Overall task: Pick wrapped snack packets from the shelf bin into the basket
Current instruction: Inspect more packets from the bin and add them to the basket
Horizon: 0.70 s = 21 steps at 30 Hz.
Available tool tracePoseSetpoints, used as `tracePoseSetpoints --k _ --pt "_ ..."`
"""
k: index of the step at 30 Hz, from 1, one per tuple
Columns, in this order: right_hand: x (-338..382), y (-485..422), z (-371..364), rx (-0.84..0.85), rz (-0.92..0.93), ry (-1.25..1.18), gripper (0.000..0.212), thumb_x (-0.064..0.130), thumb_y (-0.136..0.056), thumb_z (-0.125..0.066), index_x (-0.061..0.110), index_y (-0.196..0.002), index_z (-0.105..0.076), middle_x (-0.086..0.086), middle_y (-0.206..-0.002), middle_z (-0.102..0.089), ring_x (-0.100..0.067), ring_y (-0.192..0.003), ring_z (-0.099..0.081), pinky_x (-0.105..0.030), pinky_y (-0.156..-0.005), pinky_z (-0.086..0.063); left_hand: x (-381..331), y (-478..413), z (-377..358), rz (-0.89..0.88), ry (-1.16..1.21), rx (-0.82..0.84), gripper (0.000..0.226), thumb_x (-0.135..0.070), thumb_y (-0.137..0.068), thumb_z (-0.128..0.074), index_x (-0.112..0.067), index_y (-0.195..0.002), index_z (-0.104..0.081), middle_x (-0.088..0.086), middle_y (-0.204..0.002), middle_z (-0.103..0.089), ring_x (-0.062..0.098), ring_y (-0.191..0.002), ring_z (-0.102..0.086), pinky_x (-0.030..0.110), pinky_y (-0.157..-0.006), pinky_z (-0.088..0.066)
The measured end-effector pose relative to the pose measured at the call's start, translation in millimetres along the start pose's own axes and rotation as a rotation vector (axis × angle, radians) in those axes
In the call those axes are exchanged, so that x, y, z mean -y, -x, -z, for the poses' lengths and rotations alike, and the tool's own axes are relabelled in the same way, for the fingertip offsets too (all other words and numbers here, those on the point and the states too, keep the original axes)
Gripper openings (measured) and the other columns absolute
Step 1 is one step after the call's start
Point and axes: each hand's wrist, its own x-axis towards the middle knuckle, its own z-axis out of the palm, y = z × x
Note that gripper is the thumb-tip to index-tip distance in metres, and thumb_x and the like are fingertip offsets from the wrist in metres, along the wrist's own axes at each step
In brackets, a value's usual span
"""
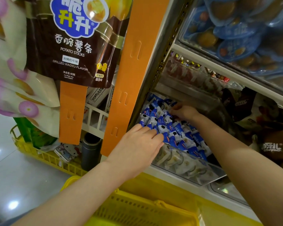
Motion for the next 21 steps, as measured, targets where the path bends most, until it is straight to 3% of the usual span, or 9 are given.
tracePoseSetpoints --k 4,9,12,14,16,18,21 --pt "0 14 7 -0.168 0.086 -0.017 0.009 0.017 -0.091 -0.057 0.01 -0.095 -0.06 -0.016 -0.105 -0.064 -0.024 -0.087 -0.059 -0.037 -0.085 -0.051 -1 2 0 0.009 -0.008 0.022 0.029 -0.028 -0.091 -0.037 -0.019 -0.094 -0.065 -0.004 -0.082 -0.068 0.012 -0.076 -0.062 0.03 -0.077 -0.048" --pt "13 57 29 -0.473 0.301 -0.002 0.018 0.014 -0.095 -0.049 0.004 -0.106 -0.059 -0.015 -0.105 -0.063 -0.02 -0.088 -0.056 -0.027 -0.074 -0.04 -5 3 3 0.069 0.006 0.07 0.033 -0.031 -0.098 -0.026 -0.022 -0.113 -0.054 -0.005 -0.106 -0.062 0.012 -0.098 -0.054 0.029 -0.094 -0.034" --pt "23 95 38 -0.557 0.386 -0.026 0.015 0.016 -0.094 -0.051 0.01 -0.104 -0.061 -0.008 -0.1 -0.064 -0.015 -0.085 -0.059 -0.026 -0.072 -0.046 -13 5 7 0.185 0.157 0.044 0.03 -0.03 -0.099 -0.032 -0.022 -0.124 -0.048 -0.005 -0.122 -0.054 0.01 -0.113 -0.046 0.024 -0.098 -0.03" --pt "27 123 40 -0.528 0.434 -0.174 0.006 0.015 -0.093 -0.054 0.017 -0.091 -0.059 -0.001 -0.092 -0.064 -0.01 -0.079 -0.063 -0.021 -0.068 -0.054 -21 7 12 0.311 0.345 -0.025 0.032 -0.029 -0.098 -0.037 -0.022 -0.128 -0.043 -0.006 -0.128 -0.048 0.005 -0.117 -0.042 0.019 -0.097 -0.031" --pt "28 153 36 -0.426 0.445 -0.367 0.016 0.012 -0.091 -0.056 0.024 -0.08 -0.054 0.003 -0.084 -0.062 -0.007 -0.073 -0.063 -0.015 -0.059 -0.054 -31 9 19 0.404 0.523 -0.141 0.033 -0.029 -0.097 -0.04 -0.022 -0.129 -0.041 -0.007 -0.127 -0.045 0.001 -0.113 -0.042 0.017 -0.094 -0.033" --pt "26 179 28 -0.317 0.495 -0.444 0.02 0.009 -0.09 -0.057 0.025 -0.077 -0.054 -0.002 -0.081 -0.064 -0.009 -0.071 -0.065 -0.018 -0.059 -0.055 -41 9 26 0.503 0.753 -0.208 0.03 -0.031 -0.095 -0.045 -0.026 -0.124 -0.04 -0.008 -0.121 -0.046 -0.001 -0.104 -0.048 0.012 -0.087 -0.039" --pt "17 208 11 -0.192 0.526 -0.567 0.019 0.005 -0.09 -0.056 0.019 -0.078 -0.055 -0.011 -0.082 -0.064 -0.012 -0.074 -0.066 -0.023 -0.061 -0.057 -53 13 36 0.679 1.196 -0.078 0.016 -0.029 -0.091 -0.055 -0.028 -0.104 -0.047 -0.007 -0.108 -0.055 -0.001 -0.082 -0.059 0.02 -0.07 -0.054"
